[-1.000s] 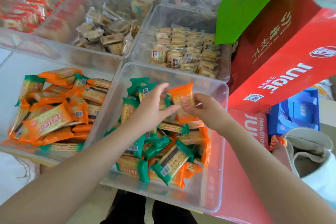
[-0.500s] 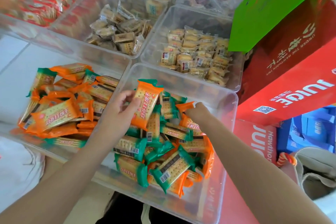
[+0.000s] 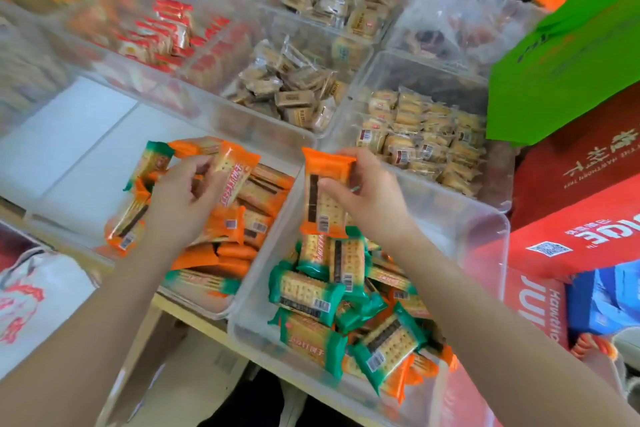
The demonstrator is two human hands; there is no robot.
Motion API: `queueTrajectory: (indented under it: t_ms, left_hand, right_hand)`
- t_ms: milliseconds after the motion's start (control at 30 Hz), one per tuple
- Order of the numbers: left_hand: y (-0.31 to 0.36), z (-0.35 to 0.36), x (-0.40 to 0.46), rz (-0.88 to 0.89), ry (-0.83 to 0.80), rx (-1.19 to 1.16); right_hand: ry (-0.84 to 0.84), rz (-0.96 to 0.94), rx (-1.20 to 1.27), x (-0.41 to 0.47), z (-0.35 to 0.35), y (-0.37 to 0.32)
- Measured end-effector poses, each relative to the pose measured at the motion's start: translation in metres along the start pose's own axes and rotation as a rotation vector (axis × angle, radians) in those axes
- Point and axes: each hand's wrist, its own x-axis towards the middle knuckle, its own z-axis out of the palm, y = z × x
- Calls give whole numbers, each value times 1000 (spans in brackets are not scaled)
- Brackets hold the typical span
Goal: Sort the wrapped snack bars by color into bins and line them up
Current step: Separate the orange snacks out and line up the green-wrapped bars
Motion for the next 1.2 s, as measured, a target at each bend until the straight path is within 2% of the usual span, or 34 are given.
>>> queueTrajectory:
  t_ms: [100,167,267,333,433,533,633,700,767,867,967,1067,1200]
  left_hand:
    - [-33,-6,22,-198,-23,36]
    - [-50,-5,34,-247,-201,130]
    - [-60,-6,41,-137,-522,319]
    - [-63,-12,40,-58,-583,290]
    - [-75,-21,37,-18,-432,129]
    - [-97,-33,46,-48,-272,163]
    - [-114,-41,61,-141,-293,267]
    - [-119,-43,69,-195,-300,289]
    - [-119,-40,74,-294,-351,286]
    - [-118,-26,75,-407,-370,307]
    - [-119,-14,81,-417,-280,389]
    - [-120,-6,85,-428,-263,417]
    - [-118,1,89,-363,-214,551]
  right_hand:
    - [-19,-32,-15,24,32,-20]
    - [-50,-36,-58,44,51,-28]
    - [-141,-66,-220,77,77,-30]
    - [-221,-32,-342,97,92,-27]
    - [-397,8,-536,121,112,-18]
    - [-541,7,-711,135,133,-7]
    - [-513,-62,-826,143,150,-4]
    - [-501,-230,-760,149,160,-7]
    - [-596,-376,-702,155,173,-8]
    - [-743,-436,-746,165,188,-7]
    - [-790,-497,-801,173,188,-5]
    - [-848,-578,-880,175,183,3]
    - [-839,-579,-852,174,179,16]
